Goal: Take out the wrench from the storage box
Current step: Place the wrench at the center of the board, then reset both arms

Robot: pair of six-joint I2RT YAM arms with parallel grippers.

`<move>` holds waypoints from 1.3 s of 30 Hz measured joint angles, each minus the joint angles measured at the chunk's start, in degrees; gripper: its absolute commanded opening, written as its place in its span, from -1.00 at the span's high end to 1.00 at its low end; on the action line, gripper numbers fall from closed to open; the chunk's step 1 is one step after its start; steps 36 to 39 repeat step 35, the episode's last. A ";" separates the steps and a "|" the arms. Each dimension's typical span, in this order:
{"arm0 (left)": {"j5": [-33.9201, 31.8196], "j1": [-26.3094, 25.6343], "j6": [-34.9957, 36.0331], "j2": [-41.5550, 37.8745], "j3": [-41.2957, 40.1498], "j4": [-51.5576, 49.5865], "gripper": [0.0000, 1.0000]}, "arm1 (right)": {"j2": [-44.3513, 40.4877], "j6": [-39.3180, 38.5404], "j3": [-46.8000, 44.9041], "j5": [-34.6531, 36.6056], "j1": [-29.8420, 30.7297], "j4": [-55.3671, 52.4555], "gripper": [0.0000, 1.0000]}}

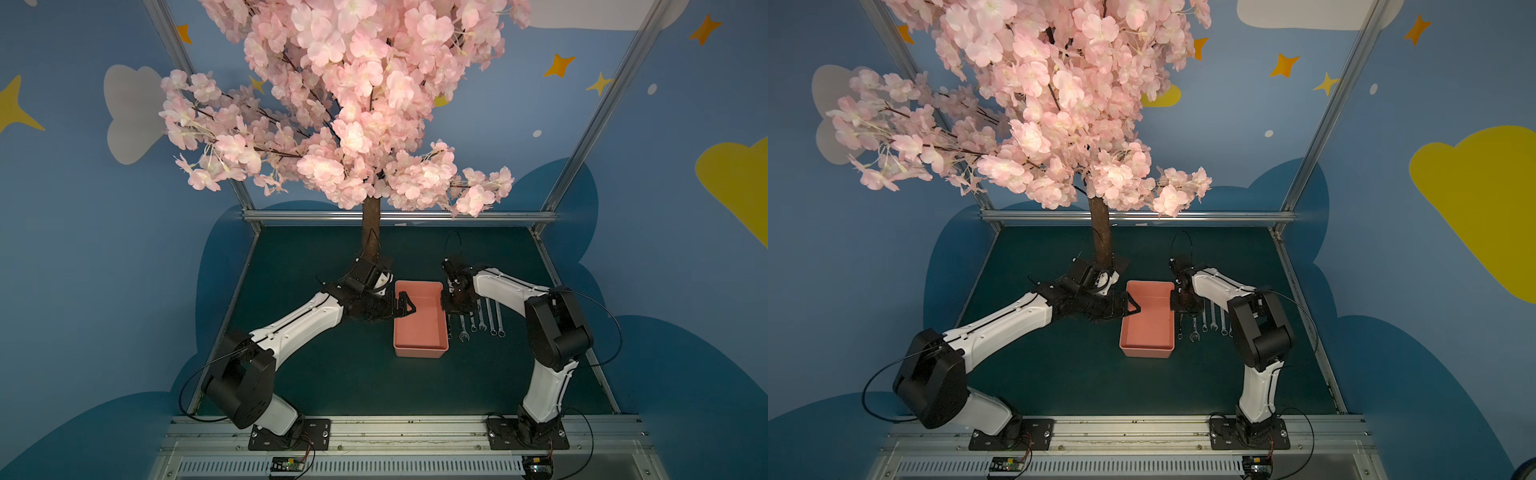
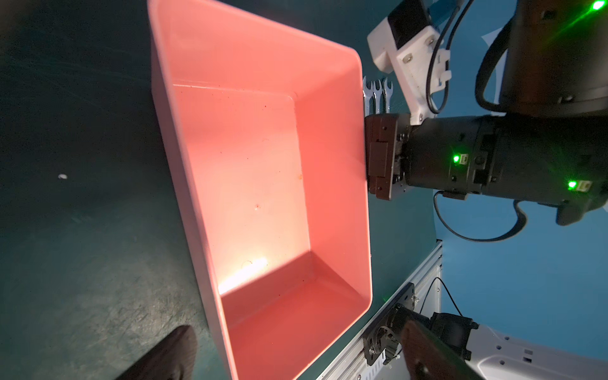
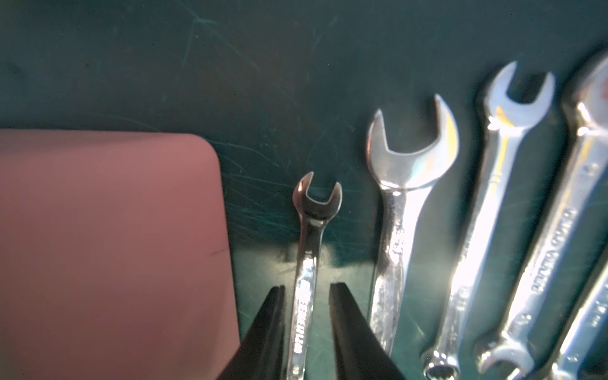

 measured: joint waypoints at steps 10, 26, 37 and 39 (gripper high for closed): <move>-9.84 9.70 6.34 -6.82 -3.45 -1.42 -1.00 | -21.20 -4.48 -6.54 3.74 -3.76 -0.24 0.25; -46.29 27.65 24.90 -12.20 -28.96 29.20 -1.00 | -43.34 -12.28 -46.80 16.55 -21.40 40.17 -0.82; -43.56 30.01 31.69 -9.07 -34.67 43.82 -1.00 | -38.38 -13.46 -46.64 18.01 -24.61 53.29 -0.97; -43.56 30.01 31.69 -9.07 -34.67 43.82 -1.00 | -38.38 -13.46 -46.64 18.01 -24.61 53.29 -0.97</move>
